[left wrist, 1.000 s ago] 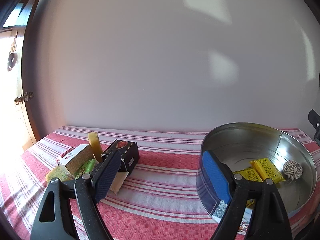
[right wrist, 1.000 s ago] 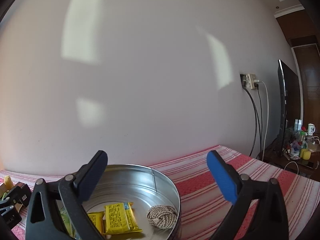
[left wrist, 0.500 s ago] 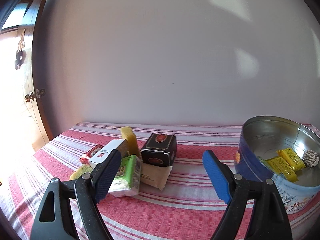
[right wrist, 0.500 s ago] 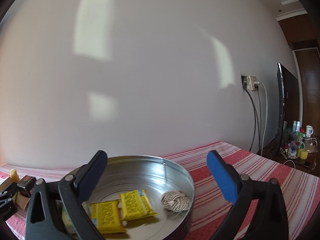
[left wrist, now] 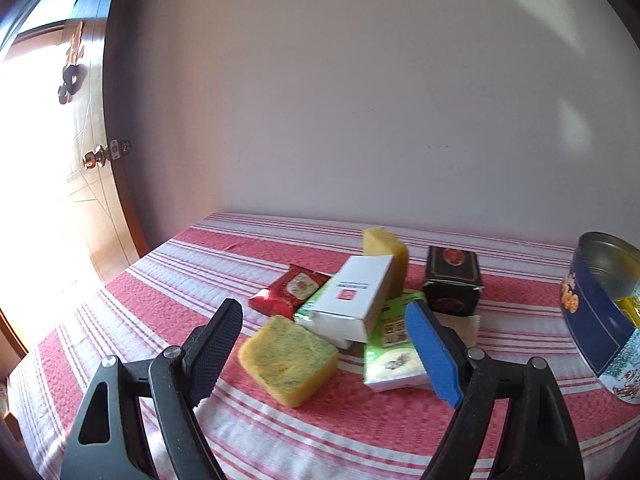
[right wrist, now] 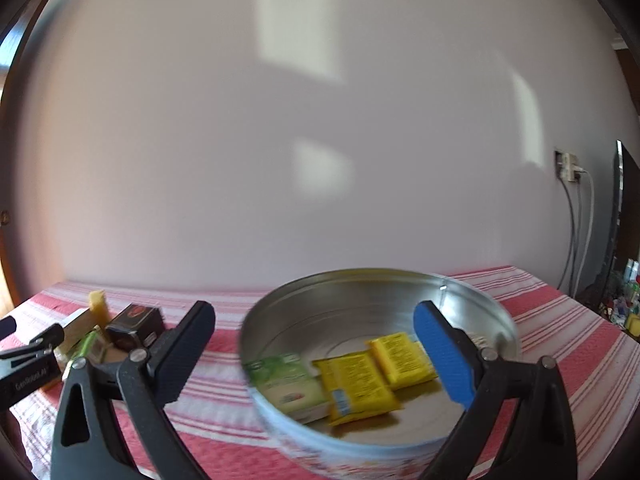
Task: Organize objects
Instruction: 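Grasp the green square pack with the right gripper, then grasp the yellow sponge with the left gripper while the right gripper lifts the green pack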
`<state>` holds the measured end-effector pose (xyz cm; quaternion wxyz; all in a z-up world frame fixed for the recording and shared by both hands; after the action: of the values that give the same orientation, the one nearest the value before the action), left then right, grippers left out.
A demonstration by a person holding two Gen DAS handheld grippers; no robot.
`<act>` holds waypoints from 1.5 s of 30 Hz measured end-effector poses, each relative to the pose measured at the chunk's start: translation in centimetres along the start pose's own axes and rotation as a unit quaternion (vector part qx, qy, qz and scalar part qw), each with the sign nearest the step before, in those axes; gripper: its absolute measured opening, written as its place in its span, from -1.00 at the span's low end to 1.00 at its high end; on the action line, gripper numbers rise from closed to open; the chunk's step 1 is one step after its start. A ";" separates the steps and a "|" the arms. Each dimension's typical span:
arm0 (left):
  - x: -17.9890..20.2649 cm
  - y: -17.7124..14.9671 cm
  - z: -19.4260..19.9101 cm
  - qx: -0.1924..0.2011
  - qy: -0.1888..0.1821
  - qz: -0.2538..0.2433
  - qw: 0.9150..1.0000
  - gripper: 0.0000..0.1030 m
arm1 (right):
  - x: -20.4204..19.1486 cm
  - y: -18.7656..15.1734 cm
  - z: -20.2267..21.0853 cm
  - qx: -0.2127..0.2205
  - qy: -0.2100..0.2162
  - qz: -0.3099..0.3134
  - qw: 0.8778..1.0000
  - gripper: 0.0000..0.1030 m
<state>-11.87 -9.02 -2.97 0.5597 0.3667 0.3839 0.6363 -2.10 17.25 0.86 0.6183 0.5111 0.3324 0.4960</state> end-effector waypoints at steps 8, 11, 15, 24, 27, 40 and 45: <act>-7.7 0.5 -3.5 -0.035 0.040 0.047 0.997 0.66 | -9.3 -1.0 -1.8 -0.069 0.097 0.031 0.992 0.90; -10.0 0.5 -4.7 -0.053 0.039 0.074 0.995 0.66 | -12.7 -1.7 -2.4 -0.103 0.137 0.044 0.984 0.70; -11.2 0.5 -5.7 -0.066 0.043 0.066 0.995 0.66 | -16.8 -2.5 -2.9 -0.144 0.187 0.057 0.970 0.63; -11.1 -0.1 -6.7 -0.095 0.025 0.039 0.994 0.66 | -22.4 -5.8 -6.1 -0.261 0.233 0.061 0.935 0.41; -10.7 -0.1 -6.5 -0.094 0.018 0.030 0.995 0.66 | -23.3 -6.2 -7.3 -0.282 0.243 0.048 0.927 0.30; -6.9 -1.8 -6.8 -0.153 -0.081 -0.003 0.985 0.66 | -19.1 -6.1 -4.9 -0.249 0.274 0.031 0.929 -0.10; -4.0 -2.6 -6.8 -0.172 -0.115 -0.051 0.977 0.66 | -14.3 -5.6 -3.0 -0.203 0.248 0.050 0.946 -0.10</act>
<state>-16.44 -13.29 -8.45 0.6865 0.3157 0.2200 0.6169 -7.42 4.59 -6.70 0.5814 0.2518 0.3417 0.6941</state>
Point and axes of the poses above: each gripper's, at about its wrist camera, not at the fingertips, and z roughly against the way its jaws point, x to its right, y to its top, the point moved 7 cm from there along -z, roughly the way its jaws point, and after that the axes turned 6 degrees about z, right-handed, at the moved point
